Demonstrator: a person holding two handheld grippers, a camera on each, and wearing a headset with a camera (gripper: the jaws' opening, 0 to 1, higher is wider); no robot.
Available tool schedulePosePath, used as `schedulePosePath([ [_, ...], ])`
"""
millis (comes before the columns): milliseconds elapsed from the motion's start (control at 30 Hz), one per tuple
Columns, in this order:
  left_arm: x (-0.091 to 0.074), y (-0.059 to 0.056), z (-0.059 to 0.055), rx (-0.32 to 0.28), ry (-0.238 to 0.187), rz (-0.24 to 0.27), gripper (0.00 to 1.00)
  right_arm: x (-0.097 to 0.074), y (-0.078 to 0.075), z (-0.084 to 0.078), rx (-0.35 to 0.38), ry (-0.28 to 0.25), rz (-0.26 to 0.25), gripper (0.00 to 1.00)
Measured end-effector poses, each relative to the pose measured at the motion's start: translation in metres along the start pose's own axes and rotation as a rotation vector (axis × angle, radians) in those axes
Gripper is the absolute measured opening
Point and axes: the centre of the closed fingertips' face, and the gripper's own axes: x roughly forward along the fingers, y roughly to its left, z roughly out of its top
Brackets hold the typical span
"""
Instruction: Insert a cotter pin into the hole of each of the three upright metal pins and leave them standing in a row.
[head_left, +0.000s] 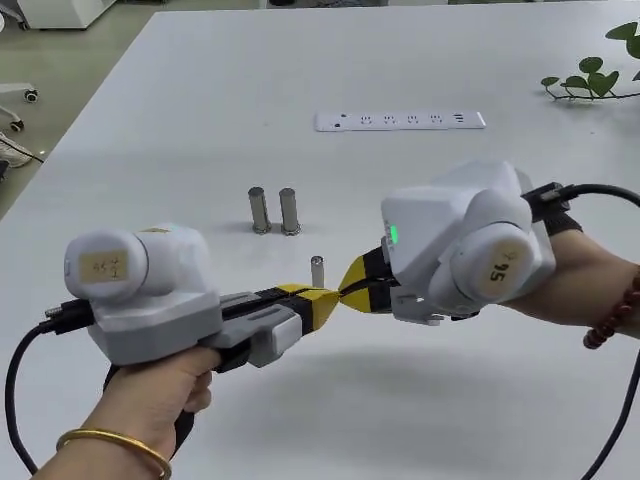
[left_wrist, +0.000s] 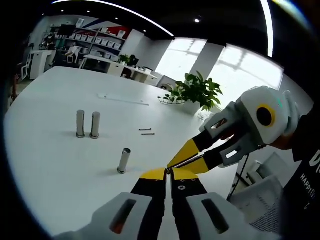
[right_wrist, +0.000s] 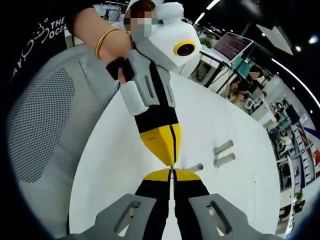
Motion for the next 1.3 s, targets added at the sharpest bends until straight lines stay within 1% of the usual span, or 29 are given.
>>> schedulePosePath([
  [67,0.0,0.0,0.0,0.011,-0.002,-0.001,0.0,0.001,-0.001,0.0,0.011,0.0,0.001,0.0],
  [100,0.0,0.0,-0.001,0.018,0.0,-0.004,0.0,0.001,0.0,-0.001,0.031,0.0,0.009,0.0],
  [267,0.0,0.0,-0.001,0.037,-0.003,-0.01,0.0,0.002,0.0,-0.002,0.055,-0.013,0.01,0.0],
  [367,0.001,0.0,0.001,0.067,-0.01,-0.011,0.0,0.003,0.0,-0.003,0.055,-0.011,0.005,0.0],
  [400,0.001,-0.001,0.003,0.073,-0.02,-0.016,0.0,0.003,-0.001,-0.005,0.053,-0.007,0.0,0.0],
  [467,0.001,-0.003,0.004,0.081,-0.021,-0.032,0.0,0.005,-0.003,-0.009,0.073,0.002,-0.006,0.01],
  [500,0.001,-0.003,0.004,0.085,-0.022,-0.032,0.0,0.005,-0.004,-0.01,0.09,-0.004,-0.012,0.02],
  [567,0.001,-0.001,0.002,0.112,-0.008,-0.026,0.0,0.006,-0.003,-0.011,0.159,-0.031,-0.003,0.03],
  [667,0.0,-0.002,0.002,0.127,-0.009,-0.035,0.0,0.005,-0.001,-0.012,0.287,-0.079,0.026,0.04],
  [733,-0.001,-0.002,0.002,0.15,-0.011,-0.037,0.0,0.004,0.0,-0.013,0.36,-0.11,0.044,0.04],
  [800,-0.001,0.0,0.002,0.167,-0.005,-0.038,0.0,0.001,-0.001,-0.014,0.416,-0.138,0.047,0.04],
  [867,-0.002,0.001,0.001,0.183,0.0,-0.045,0.0,-0.001,-0.002,-0.014,0.454,-0.161,0.054,0.04],
  [933,-0.003,0.001,-0.001,0.199,0.001,-0.053,0.0,-0.002,-0.006,-0.016,0.51,-0.189,0.063,0.04],
  [1000,-0.004,0.003,-0.002,0.212,0.005,-0.055,0.0,-0.005,-0.003,-0.014,0.556,-0.22,0.08,0.04],
  [1067,-0.005,0.002,-0.003,0.227,0.007,-0.063,0.0,-0.007,-0.001,-0.013,0.599,-0.245,0.097,0.05],
  [1133,-0.006,-0.001,-0.005,0.245,0.006,-0.087,0.0,-0.008,0.003,-0.011,0.628,-0.268,0.119,0.05],
  [1200,-0.007,-0.005,-0.006,0.262,0.007,-0.11,0.0,-0.009,0.005,-0.011,0.641,-0.281,0.134,0.06],
  [1300,-0.008,-0.009,-0.007,0.279,0.008,-0.134,0.0,-0.011,0.012,-0.008,0.666,-0.309,0.174,0.06],
])
